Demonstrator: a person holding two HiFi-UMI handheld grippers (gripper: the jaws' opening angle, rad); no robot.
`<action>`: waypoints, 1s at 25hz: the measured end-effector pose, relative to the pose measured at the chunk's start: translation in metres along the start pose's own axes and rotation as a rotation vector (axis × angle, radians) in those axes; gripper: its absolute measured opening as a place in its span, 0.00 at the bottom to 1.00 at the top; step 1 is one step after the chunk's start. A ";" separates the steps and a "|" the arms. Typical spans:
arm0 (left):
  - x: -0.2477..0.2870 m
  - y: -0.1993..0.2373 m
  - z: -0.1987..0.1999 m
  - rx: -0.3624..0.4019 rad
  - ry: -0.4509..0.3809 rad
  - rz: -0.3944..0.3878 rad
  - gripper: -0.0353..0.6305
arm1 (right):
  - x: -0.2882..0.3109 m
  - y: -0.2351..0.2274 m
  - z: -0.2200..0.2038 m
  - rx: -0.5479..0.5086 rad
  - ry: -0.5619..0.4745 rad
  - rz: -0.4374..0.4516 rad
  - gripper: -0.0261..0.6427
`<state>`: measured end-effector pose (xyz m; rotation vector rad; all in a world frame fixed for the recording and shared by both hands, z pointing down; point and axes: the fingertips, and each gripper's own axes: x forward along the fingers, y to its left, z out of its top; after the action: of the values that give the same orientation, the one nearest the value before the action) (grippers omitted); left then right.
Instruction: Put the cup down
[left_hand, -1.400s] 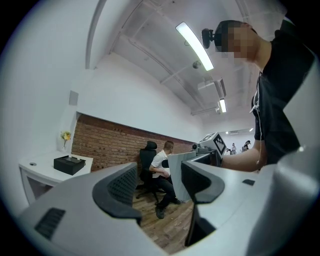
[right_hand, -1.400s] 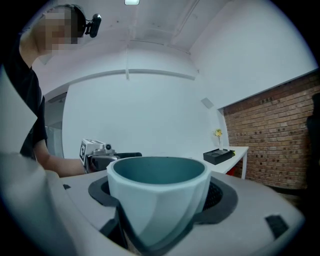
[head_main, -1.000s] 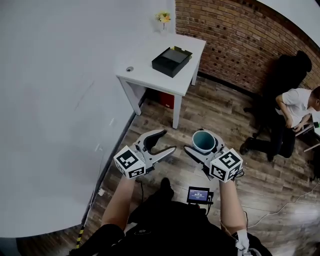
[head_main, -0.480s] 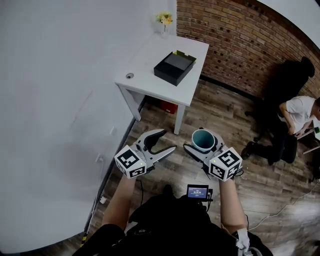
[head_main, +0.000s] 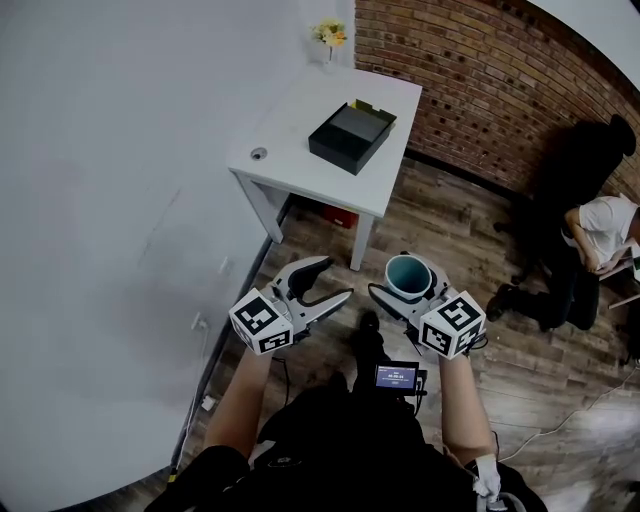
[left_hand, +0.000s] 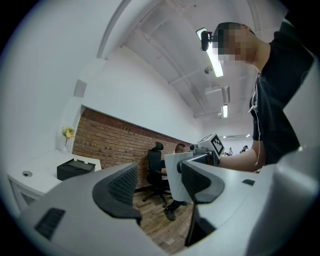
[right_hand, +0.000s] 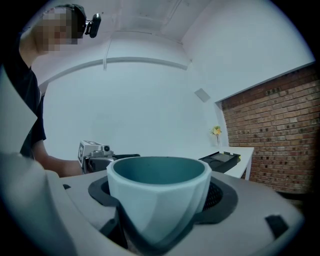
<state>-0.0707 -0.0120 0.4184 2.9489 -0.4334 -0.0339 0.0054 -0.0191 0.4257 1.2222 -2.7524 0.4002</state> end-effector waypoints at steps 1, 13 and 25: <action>0.002 0.005 -0.001 -0.002 0.003 0.004 0.47 | 0.003 -0.004 0.001 -0.001 -0.001 0.002 0.64; 0.045 0.071 0.001 0.002 0.021 0.036 0.47 | 0.048 -0.070 0.016 0.004 -0.018 0.043 0.64; 0.103 0.162 0.016 -0.016 0.021 0.123 0.47 | 0.105 -0.161 0.045 0.009 0.000 0.111 0.64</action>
<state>-0.0187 -0.1976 0.4293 2.8982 -0.6075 0.0081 0.0545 -0.2094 0.4350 1.0738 -2.8303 0.4224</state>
